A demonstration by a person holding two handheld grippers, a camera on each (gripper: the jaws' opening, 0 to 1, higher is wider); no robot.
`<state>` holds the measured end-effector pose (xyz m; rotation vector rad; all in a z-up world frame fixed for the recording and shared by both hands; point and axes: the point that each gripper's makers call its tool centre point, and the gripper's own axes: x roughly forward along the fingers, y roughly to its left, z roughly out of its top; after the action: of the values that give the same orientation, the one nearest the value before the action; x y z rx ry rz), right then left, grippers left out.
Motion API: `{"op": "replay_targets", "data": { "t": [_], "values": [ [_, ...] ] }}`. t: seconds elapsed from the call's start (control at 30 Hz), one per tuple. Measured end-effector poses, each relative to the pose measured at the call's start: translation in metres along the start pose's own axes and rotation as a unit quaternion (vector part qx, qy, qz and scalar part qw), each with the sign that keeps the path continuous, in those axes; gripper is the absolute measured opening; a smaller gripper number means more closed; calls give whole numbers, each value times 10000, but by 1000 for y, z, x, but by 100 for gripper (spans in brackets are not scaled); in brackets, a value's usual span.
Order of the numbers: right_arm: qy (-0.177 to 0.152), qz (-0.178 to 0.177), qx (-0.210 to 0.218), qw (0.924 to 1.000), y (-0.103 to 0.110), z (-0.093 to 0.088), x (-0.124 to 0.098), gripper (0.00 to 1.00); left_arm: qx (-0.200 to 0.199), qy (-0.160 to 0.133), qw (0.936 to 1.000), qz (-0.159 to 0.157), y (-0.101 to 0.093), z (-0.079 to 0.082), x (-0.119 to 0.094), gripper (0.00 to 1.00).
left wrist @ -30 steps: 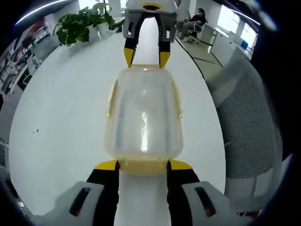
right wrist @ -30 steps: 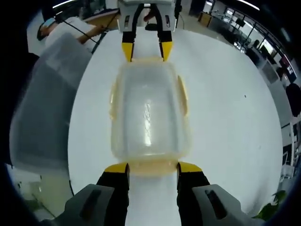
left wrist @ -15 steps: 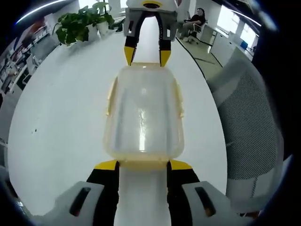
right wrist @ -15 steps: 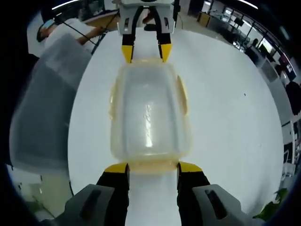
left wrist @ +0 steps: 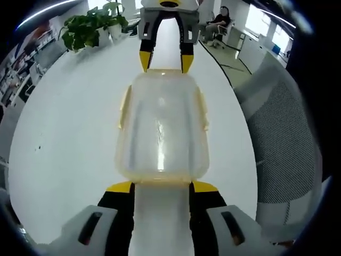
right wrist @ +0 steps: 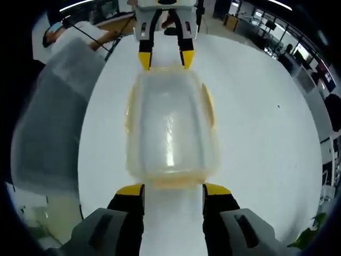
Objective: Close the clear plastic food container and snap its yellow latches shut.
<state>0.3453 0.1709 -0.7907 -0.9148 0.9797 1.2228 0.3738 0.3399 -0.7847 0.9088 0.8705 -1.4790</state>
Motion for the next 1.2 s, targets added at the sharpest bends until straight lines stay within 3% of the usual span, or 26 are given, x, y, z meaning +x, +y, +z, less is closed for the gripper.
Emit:
{"op": "replay_targets", "data": {
  "t": [0.1,0.63,0.9,1.2],
  "values": [
    [10,-55,-2,10000,2,-1,2,40,190,45,9998,25,-2,-2,1,39],
    [-176,-81,627,9978,-2,7,-13,41,7,104,9996,253,2,-6,-9,37],
    [-343,-33,1298,9909,-2,13,-22,41,-752,-271,9967,115,0,1,-23,33],
    [-640,-150,2027,9770,-12,14,-31,40,-1567,-576,9859,90,-1,-2,-29,32]
  ]
}}
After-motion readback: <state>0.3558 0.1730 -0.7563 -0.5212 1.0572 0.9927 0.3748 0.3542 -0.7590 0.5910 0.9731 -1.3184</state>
